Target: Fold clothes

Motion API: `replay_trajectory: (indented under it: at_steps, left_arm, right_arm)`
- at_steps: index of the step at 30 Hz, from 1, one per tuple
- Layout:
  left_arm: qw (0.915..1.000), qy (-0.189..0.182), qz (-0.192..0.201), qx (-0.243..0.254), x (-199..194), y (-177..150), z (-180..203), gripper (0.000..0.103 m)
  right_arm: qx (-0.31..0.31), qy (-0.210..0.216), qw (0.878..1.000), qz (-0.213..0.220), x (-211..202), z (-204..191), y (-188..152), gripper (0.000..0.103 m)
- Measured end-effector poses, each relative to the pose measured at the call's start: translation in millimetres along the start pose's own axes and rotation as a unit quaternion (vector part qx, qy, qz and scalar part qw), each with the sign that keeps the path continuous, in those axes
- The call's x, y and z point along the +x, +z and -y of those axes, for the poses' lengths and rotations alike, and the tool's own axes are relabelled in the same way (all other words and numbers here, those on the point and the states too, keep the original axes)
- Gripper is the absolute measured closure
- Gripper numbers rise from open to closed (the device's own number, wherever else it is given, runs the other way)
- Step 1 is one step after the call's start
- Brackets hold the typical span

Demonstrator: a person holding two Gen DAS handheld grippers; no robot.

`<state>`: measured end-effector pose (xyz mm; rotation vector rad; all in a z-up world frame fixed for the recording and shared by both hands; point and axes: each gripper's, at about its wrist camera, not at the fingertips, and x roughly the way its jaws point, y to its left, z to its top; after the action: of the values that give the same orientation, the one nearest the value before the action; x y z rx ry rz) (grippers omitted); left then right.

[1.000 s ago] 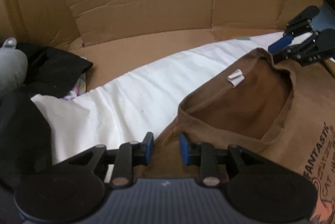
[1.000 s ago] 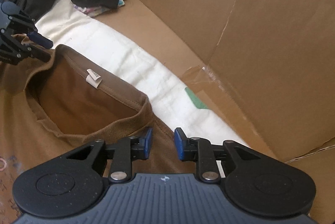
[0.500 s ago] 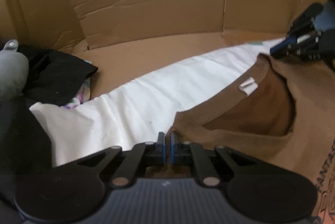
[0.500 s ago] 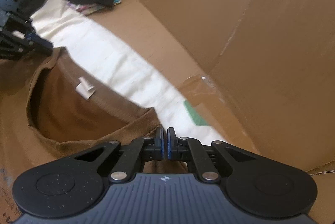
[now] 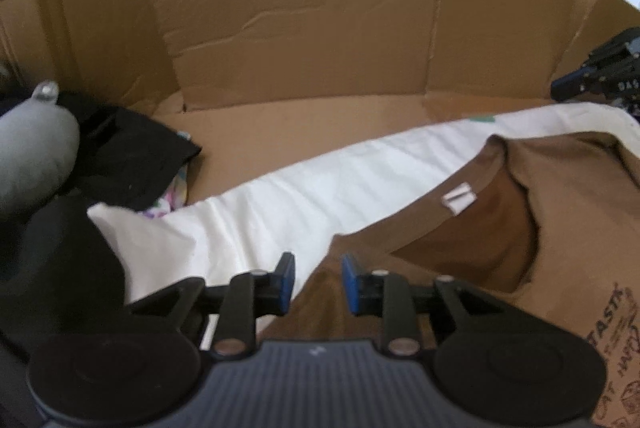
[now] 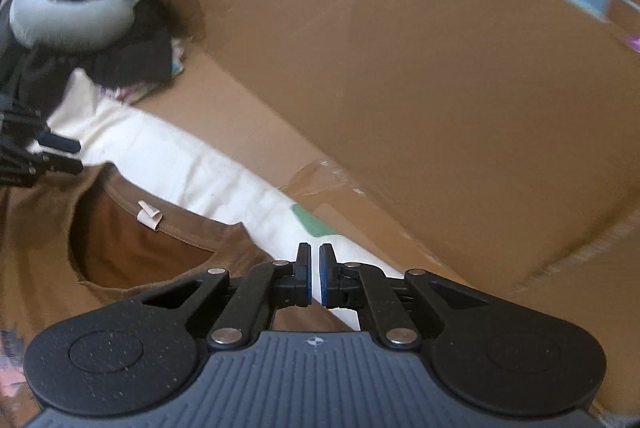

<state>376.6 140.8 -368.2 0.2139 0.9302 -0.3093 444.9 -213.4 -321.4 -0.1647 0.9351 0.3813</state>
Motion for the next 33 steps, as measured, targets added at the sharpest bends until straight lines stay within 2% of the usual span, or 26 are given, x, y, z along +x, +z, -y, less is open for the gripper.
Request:
replay_trajectory:
  at_steps: [1, 3, 5, 11, 15, 24, 30, 33]
  left_arm:
    - [1.0, -0.004, 0.003, 0.003, -2, 3, 4, 0.074]
    - [0.9999, -0.012, 0.009, 0.008, -5, 9, 11, 0.07]
    - [0.9996, -0.024, 0.015, 0.008, -8, 15, 21, 0.066]
    - [0.997, -0.069, 0.025, 0.023, -13, 28, 58, 0.06]
    - [0.9954, -0.086, 0.029, 0.03, -12, 34, 78, 0.059]
    - [0.9969, -0.067, 0.03, -0.028, -20, 50, 96, 0.059]
    - [0.9979, -0.056, 0.025, -0.021, -28, 36, 130, 0.058]
    - [0.9968, -0.062, 0.021, -0.045, -29, 20, 145, 0.058]
  right_arm:
    - [0.007, -0.001, 1.0, 0.004, -10, 5, -2, 0.094]
    - [0.013, -0.006, 1.0, 0.013, -30, 14, -6, 0.079]
    - [0.017, -0.012, 1.0, 0.021, -49, 22, -11, 0.076]
    - [0.03, -0.042, 0.998, 0.023, -100, 49, -38, 0.073]
    - [0.03, -0.062, 0.998, 0.011, -120, 58, -67, 0.072]
    - [0.058, -0.061, 0.996, -0.008, -137, 47, -134, 0.072]
    - [0.053, -0.058, 0.997, -0.022, -144, 27, -177, 0.072]
    - [0.085, -0.052, 0.995, -0.03, -138, 21, -193, 0.072]
